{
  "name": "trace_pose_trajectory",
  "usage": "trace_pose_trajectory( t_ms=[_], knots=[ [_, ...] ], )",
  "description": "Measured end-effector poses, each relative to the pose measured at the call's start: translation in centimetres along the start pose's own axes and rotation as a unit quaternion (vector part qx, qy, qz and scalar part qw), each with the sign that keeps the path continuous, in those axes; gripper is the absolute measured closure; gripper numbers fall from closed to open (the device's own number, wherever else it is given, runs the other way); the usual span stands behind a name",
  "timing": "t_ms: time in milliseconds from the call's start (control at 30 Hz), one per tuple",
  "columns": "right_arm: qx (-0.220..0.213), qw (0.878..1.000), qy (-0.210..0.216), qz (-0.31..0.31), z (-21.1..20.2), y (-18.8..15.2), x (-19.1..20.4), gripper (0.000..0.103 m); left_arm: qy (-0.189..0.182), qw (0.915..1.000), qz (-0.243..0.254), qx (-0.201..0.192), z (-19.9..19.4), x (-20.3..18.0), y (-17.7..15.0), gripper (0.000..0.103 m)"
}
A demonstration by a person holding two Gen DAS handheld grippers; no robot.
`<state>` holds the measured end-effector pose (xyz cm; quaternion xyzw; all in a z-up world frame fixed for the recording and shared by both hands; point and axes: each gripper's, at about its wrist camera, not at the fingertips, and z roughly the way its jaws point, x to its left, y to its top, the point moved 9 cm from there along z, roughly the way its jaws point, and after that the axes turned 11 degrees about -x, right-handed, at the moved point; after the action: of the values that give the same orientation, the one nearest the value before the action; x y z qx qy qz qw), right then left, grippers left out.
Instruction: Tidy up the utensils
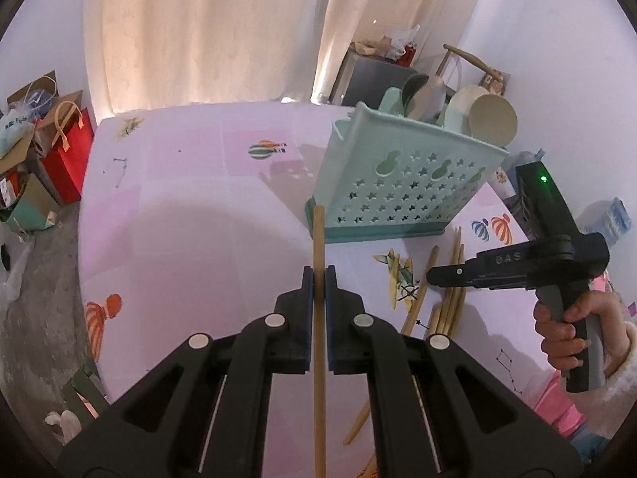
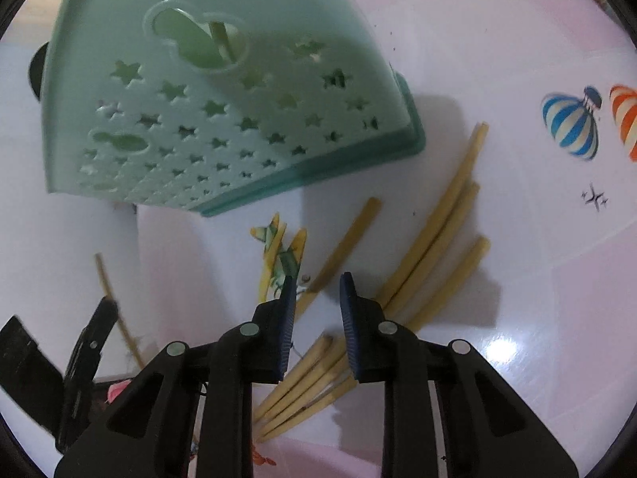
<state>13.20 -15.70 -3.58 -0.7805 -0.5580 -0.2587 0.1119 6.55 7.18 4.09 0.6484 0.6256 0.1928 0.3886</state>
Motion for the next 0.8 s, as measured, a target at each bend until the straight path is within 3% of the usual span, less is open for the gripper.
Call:
trace_pose_trajectory(
  t_ms=[267, 567, 800],
  knots=[
    [-0.042, 0.994, -0.092, -0.039, 0.7, 1.3, 1.6, 0.081, 0.007, 0.9999, 0.006, -0.005, -1.2, 0.7, -0.7, 0.099],
    [-0.101, 0.981, -0.152, -0.063, 1.0, -0.2, 2.9, 0.088, 0.009, 0.9999, 0.015, 0.0, -1.5, 0.5, -1.4, 0.099],
    [-0.11, 0.989, -0.101, -0.014, 0.9, -2.0, 3.0, 0.097, 0.005, 0.9999, 0.004, -0.015, -2.4, 0.7, -0.6, 0.099]
  ],
)
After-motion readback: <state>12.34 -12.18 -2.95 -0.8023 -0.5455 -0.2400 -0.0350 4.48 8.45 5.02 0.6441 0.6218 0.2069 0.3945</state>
